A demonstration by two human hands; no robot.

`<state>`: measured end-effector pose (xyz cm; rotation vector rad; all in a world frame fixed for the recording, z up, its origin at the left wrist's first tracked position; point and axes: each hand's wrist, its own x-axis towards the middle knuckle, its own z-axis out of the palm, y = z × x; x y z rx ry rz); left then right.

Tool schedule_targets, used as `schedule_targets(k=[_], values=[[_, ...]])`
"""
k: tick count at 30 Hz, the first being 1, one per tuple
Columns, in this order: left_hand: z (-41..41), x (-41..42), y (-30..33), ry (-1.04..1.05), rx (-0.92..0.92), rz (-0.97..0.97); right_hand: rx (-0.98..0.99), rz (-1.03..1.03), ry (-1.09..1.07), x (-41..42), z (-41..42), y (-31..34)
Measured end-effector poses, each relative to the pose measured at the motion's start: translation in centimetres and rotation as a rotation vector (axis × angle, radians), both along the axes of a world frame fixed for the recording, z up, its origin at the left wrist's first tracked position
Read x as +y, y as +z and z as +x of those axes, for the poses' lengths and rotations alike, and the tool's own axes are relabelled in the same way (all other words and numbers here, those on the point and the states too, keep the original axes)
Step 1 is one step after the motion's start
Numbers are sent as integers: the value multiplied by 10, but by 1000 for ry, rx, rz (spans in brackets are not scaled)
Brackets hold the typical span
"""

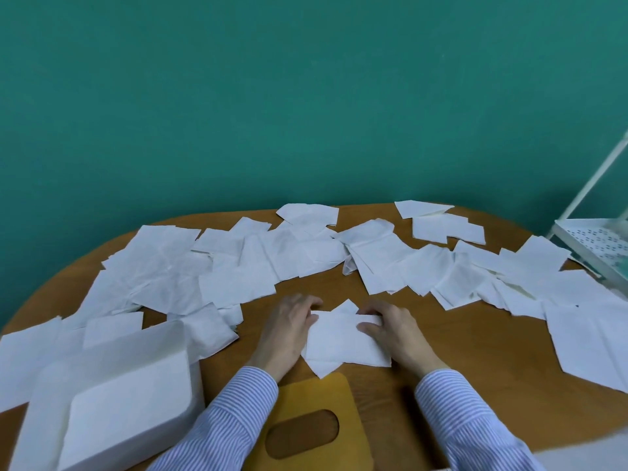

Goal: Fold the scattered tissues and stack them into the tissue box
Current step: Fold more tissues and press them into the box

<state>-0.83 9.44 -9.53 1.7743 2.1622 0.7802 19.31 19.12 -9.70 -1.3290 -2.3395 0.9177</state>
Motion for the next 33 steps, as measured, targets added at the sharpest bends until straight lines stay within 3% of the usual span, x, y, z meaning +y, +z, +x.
schedule_targets(k=[9, 18, 26, 33], values=[[-8, 5, 3, 45, -22, -11, 40, 25, -44, 1, 4, 7], [-10, 6, 0, 12, 16, -25, -125, 126, -31, -8, 1, 3], [-15, 13, 3, -84, 104, -3, -69, 196, -10, -11, 2, 8], [-18, 13, 3, -128, 63, 45, -110, 236, 27, -7, 3, 7]])
